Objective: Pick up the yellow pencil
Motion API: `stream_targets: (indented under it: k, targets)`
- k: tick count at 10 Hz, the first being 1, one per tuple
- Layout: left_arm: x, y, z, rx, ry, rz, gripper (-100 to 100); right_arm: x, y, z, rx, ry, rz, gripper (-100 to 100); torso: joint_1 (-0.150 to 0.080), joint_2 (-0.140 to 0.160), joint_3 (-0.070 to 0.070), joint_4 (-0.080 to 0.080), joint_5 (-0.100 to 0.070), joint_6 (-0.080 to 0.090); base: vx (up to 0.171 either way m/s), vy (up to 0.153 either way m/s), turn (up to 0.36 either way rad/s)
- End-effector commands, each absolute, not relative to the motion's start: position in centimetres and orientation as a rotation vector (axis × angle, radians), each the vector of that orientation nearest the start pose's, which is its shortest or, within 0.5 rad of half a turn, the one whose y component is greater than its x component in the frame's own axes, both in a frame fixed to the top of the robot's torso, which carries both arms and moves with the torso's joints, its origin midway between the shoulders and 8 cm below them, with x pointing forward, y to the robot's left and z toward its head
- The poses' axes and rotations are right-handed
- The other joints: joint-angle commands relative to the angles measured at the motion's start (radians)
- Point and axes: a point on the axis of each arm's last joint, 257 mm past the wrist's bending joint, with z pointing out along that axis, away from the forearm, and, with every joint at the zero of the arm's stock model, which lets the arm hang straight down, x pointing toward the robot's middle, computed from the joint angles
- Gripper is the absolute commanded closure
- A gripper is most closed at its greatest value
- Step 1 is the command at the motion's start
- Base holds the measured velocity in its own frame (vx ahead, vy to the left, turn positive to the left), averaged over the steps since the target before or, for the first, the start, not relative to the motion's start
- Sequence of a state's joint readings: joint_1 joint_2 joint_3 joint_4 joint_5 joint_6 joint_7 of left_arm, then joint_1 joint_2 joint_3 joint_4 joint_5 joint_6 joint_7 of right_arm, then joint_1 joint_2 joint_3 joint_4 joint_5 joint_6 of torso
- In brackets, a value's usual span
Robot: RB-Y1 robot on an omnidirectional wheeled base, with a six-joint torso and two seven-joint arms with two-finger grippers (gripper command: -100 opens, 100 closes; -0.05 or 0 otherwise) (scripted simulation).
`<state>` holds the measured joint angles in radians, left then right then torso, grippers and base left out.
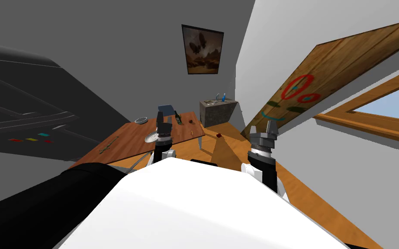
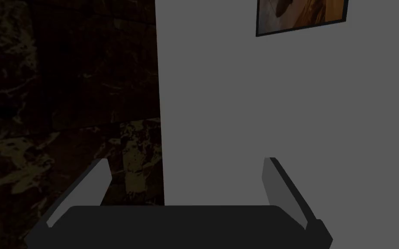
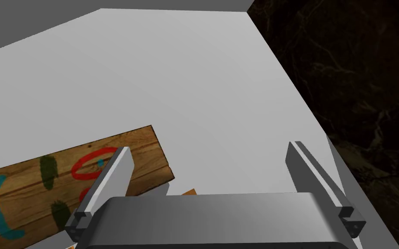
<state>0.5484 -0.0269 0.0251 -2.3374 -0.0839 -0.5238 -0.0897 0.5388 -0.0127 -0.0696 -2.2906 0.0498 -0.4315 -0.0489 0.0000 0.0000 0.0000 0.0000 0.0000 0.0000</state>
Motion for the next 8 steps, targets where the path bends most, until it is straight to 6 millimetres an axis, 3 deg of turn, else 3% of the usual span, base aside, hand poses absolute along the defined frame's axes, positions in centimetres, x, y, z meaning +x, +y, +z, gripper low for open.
stream_targets:
  k: [1, 3, 8]
  targets:
    - [32.7, 27.5, 3.7, -0.524, 0.669, -1.123, -100, 34.6, -30.3, 0.4, 0.704, 0.696, 1.208, 0, 0.0, 0.0, 0.0, 0.0, 0.0, 0.0, 0.033, -0.04, 0.016]
    - [33.2, 26.4, 3.2, -0.464, 0.73, -1.104, -100, 34.6, -30.3, 0.4, 0.705, 0.696, 1.208, 0, -0.006, -0.005, -0.003, -0.001, -0.001, 0.0, 0.125, -0.139, 0.029]
    - [34.6, 23.6, 0.5, -0.299, 0.899, -1.025, -100, 34.6, -30.3, 0.4, 0.705, 0.696, 1.208, 0, -0.015, -0.015, -0.009, -0.003, -0.004, 0.0, 0.194, -0.225, 0.053]
